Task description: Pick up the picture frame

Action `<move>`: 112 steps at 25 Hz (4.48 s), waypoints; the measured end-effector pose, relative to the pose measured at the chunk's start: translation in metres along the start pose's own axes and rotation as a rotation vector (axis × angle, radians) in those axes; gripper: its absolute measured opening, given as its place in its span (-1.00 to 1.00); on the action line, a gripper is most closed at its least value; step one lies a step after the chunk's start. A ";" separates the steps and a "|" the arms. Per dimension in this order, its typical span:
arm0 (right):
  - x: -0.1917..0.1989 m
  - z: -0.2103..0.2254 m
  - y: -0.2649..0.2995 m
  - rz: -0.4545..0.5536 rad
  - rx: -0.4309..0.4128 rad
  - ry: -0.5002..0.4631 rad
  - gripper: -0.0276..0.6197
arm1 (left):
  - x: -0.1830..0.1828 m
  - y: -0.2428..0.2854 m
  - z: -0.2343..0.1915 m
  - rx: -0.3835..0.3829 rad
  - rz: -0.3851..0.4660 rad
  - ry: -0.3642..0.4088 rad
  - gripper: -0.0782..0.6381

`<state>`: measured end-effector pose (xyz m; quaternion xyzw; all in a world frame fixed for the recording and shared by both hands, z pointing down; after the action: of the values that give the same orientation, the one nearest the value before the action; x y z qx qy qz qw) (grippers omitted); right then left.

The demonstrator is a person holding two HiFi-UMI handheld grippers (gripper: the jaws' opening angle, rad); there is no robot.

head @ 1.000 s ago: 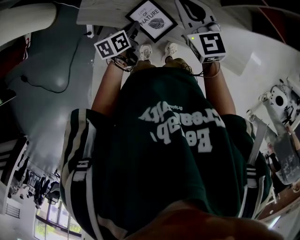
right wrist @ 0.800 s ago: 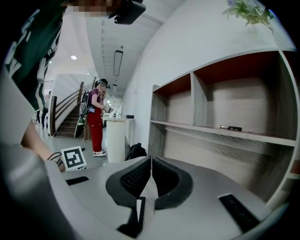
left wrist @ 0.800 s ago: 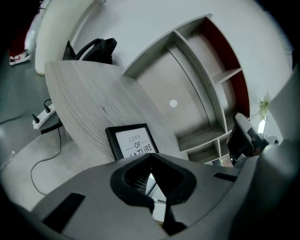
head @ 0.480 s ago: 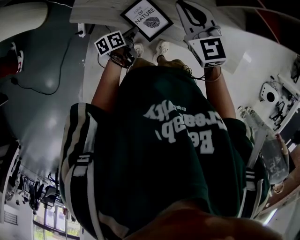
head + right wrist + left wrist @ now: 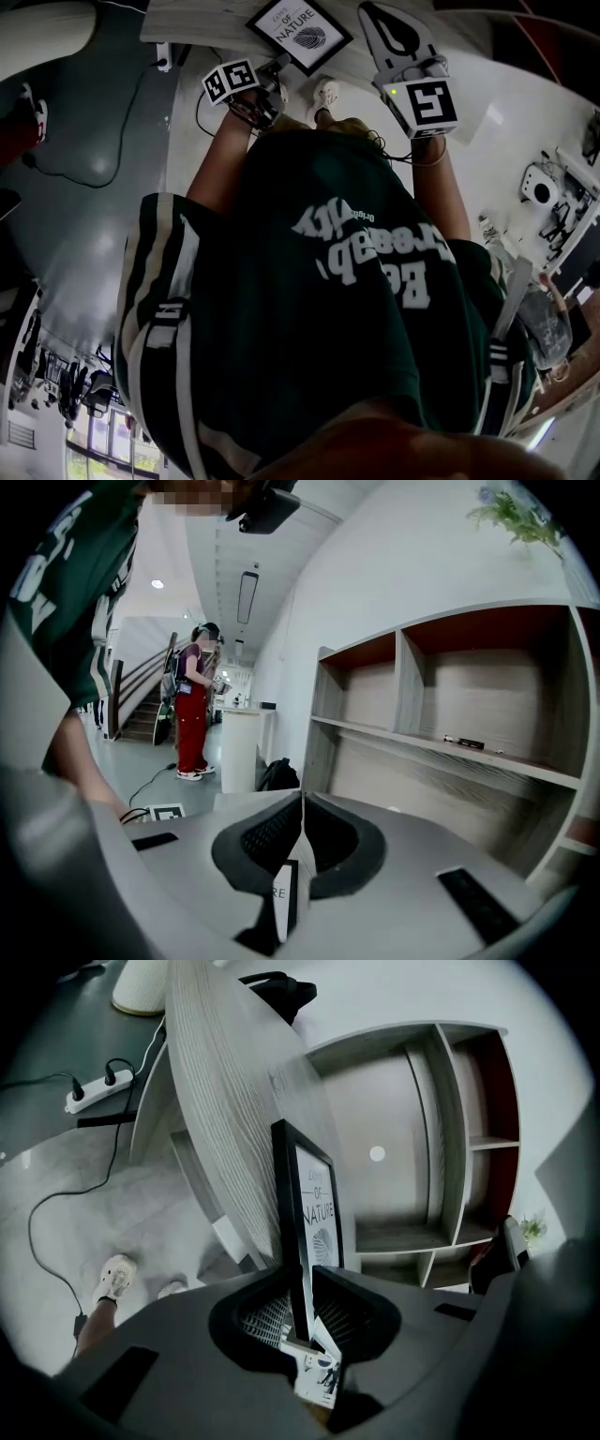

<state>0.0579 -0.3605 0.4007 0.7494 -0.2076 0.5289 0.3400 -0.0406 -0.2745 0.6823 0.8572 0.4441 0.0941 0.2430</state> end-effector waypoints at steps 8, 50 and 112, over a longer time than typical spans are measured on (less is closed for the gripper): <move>0.000 0.001 -0.002 -0.001 0.011 0.002 -0.81 | 0.030 0.021 -0.009 0.035 -0.129 -0.058 -0.41; 0.004 -0.012 0.009 -0.004 -0.010 0.041 -0.81 | -0.012 -0.027 0.043 0.286 0.023 0.090 -0.58; -0.101 0.059 -0.145 0.310 0.408 0.019 -0.81 | 0.019 -0.150 0.409 0.168 0.701 1.574 -0.59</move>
<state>0.1583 -0.3098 0.2523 0.7566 -0.2057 0.6128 0.0985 0.0172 -0.3225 0.2526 0.6454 0.1987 0.6966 -0.2422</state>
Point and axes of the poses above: the fingertips, and each gripper's own axes: y forward along the fingers, z to its right, x out of its underside, the point moved 1 cm from there along -y, backward along the fingers, and after that the axes turned 4 degrees about -y, right-handed, at the moved point
